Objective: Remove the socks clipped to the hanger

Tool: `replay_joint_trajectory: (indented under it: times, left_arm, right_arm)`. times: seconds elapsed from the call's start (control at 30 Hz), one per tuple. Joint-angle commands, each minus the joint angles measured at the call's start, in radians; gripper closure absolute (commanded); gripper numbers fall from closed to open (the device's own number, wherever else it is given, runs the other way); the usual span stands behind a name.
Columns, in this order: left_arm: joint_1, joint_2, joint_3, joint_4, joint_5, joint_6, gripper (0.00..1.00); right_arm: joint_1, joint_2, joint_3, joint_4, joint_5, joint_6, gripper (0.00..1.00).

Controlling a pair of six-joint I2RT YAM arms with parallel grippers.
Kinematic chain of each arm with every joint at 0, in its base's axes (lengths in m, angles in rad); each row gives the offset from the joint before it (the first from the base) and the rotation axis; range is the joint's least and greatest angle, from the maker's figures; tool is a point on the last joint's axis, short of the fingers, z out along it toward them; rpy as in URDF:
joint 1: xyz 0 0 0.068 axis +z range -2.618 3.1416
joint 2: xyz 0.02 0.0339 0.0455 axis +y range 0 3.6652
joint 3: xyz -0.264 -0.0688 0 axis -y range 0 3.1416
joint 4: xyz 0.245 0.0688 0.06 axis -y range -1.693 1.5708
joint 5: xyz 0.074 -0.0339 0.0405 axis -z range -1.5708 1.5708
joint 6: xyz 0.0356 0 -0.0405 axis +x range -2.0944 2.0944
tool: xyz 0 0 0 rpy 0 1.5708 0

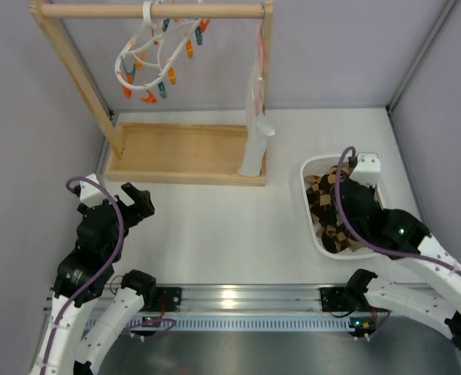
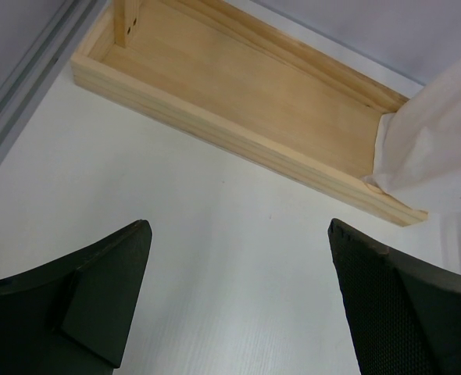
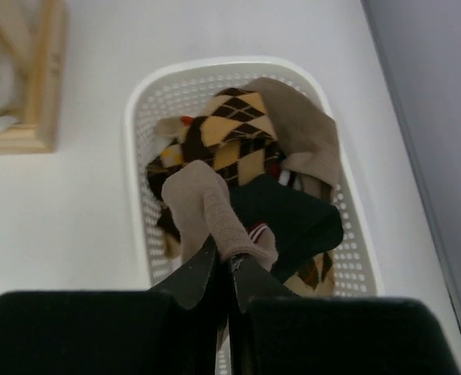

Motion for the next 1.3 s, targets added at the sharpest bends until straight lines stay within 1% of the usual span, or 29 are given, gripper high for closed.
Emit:
replay_joint_trajectory:
  times: [0.0,0.03,0.13,0.17,0.2,0.23,0.27,0.3,0.33,0.37,0.5,0.53,0.57,0.6,0.63,0.7,0.73,0.8,0.83,0.9,0.93,1.07,1.1,1.13,1.27]
  left_arm:
    - [-0.003,-0.017,-0.01,0.027,0.006,-0.014,0.02]
    - [-0.001,-0.017,-0.011,0.026,0.007,-0.012,0.02]
    - [-0.004,-0.018,-0.011,0.029,0.015,-0.012,0.02]
    - [-0.004,-0.015,-0.013,0.029,0.016,-0.012,0.02]
    - [-0.004,-0.012,-0.013,0.029,0.018,-0.012,0.02]
    - [-0.003,-0.011,-0.013,0.029,0.021,-0.012,0.02]
    - [-0.004,-0.009,-0.013,0.027,0.021,-0.012,0.02]
    - [-0.004,-0.006,-0.013,0.029,0.023,-0.011,0.02]
    - [-0.004,-0.007,-0.013,0.027,0.024,-0.011,0.02]
    - [-0.003,-0.009,-0.013,0.029,0.024,-0.011,0.02]
    - [-0.003,-0.021,-0.014,0.027,0.024,-0.011,0.02]
    - [-0.003,-0.023,-0.014,0.029,0.026,-0.011,0.02]
    - [-0.004,-0.024,-0.013,0.029,0.027,-0.011,0.02]
    - [-0.003,-0.023,-0.013,0.03,0.03,-0.009,0.02]
    - [-0.003,-0.021,-0.013,0.029,0.03,-0.009,0.02]
    - [-0.004,-0.021,-0.013,0.029,0.032,-0.009,0.02]
    - [-0.004,-0.021,-0.013,0.029,0.032,-0.009,0.02]
    - [-0.006,-0.02,-0.014,0.032,0.035,-0.009,0.02]
    - [-0.004,-0.017,-0.014,0.033,0.036,-0.006,0.02]
    - [-0.006,-0.014,-0.014,0.032,0.038,-0.007,0.02]
    - [-0.006,-0.012,-0.014,0.033,0.038,-0.007,0.02]
    - [-0.004,-0.009,-0.013,0.033,0.033,-0.009,0.02]
    - [-0.004,-0.008,-0.013,0.033,0.029,-0.009,0.02]
    - [-0.004,-0.008,-0.013,0.033,0.021,-0.011,0.02]
    - [-0.004,0.003,-0.01,0.033,0.006,-0.011,0.02]
  right_arm:
    - [-0.284,0.04,-0.058,0.205,-0.296,-0.198,1.0]
    - [-0.373,0.043,-0.09,0.263,-0.318,-0.203,1.0]
    - [-0.453,0.079,-0.133,0.337,-0.332,-0.22,1.0]
    - [-0.519,0.099,-0.136,0.383,-0.402,-0.226,1.0]
    - [-0.556,0.121,-0.138,0.409,-0.439,-0.246,1.0]
    - [-0.631,0.167,-0.147,0.436,-0.47,-0.251,1.0]
    - [-0.667,0.193,-0.155,0.496,-0.523,-0.255,1.0]
    - [-0.697,0.217,-0.159,0.519,-0.55,-0.258,1.0]
    - [-0.757,0.272,-0.165,0.541,-0.58,-0.252,1.0]
    - [-0.782,0.3,-0.167,0.578,-0.637,-0.248,1.0]
    - [-0.823,0.414,-0.196,0.671,-0.697,-0.203,1.0]
    - [-0.831,0.449,-0.219,0.693,-0.718,-0.195,0.96]
    - [-0.836,0.466,-0.23,0.717,-0.76,-0.182,0.94]
    - [-0.839,0.481,-0.245,0.74,-0.769,-0.174,0.93]
    - [-0.837,0.509,-0.248,0.74,-0.775,-0.171,0.89]
    - [-0.837,0.506,-0.268,0.76,-0.792,-0.162,0.82]
    - [-0.839,0.497,-0.274,0.765,-0.794,-0.159,0.73]
    - [-0.839,0.454,-0.279,0.77,-0.797,-0.155,0.64]
    - [-0.837,0.44,-0.274,0.761,-0.794,-0.157,0.58]
    - [-0.837,0.407,-0.239,0.733,-0.786,-0.166,0.54]
    - [-0.839,0.396,-0.227,0.702,-0.786,-0.168,0.44]
    - [-0.837,0.342,-0.176,0.641,-0.786,-0.191,0.27]
    - [-0.837,0.313,-0.172,0.63,-0.783,-0.192,0.12]
    - [-0.837,0.298,-0.172,0.622,-0.772,-0.194,0.02]
    - [-0.839,0.235,-0.168,0.563,-0.759,-0.226,0.01]
